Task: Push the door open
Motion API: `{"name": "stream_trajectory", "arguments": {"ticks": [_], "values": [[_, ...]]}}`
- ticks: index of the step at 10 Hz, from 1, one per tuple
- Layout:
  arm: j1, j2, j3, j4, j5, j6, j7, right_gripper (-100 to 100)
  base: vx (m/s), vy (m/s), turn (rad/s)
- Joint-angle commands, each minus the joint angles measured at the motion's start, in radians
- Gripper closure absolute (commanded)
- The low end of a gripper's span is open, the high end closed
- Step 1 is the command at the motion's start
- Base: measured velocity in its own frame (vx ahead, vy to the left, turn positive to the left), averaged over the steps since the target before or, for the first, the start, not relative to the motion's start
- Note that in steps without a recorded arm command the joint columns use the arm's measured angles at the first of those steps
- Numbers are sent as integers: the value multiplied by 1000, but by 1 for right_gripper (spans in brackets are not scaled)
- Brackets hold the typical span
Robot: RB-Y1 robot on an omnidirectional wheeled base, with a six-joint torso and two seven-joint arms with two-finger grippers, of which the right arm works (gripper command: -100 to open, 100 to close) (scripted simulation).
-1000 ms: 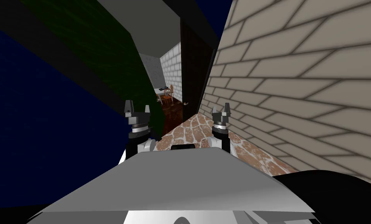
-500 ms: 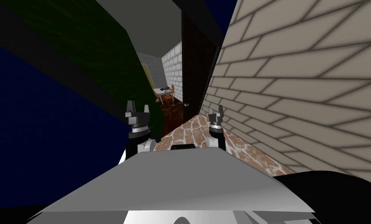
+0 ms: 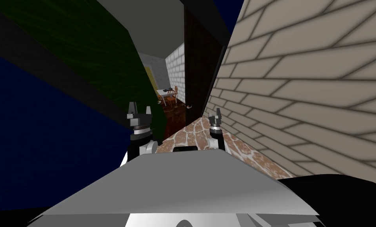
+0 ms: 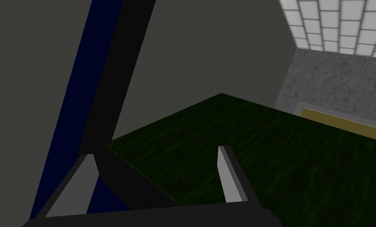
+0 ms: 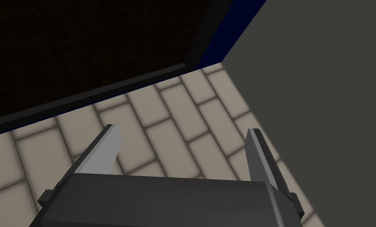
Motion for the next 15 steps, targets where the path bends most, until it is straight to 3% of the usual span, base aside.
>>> {"name": "stream_trajectory", "arguments": {"ticks": [1, 13, 15], "values": [[-16, -4, 8, 47, 1, -11, 6, -100, 98, -48, 63], [-152, -34, 69, 420, 5, -70, 40, -100, 94, -69, 76], [-164, -35, 75, 456, 5, -75, 43, -100, 75, -77, 57]]}}
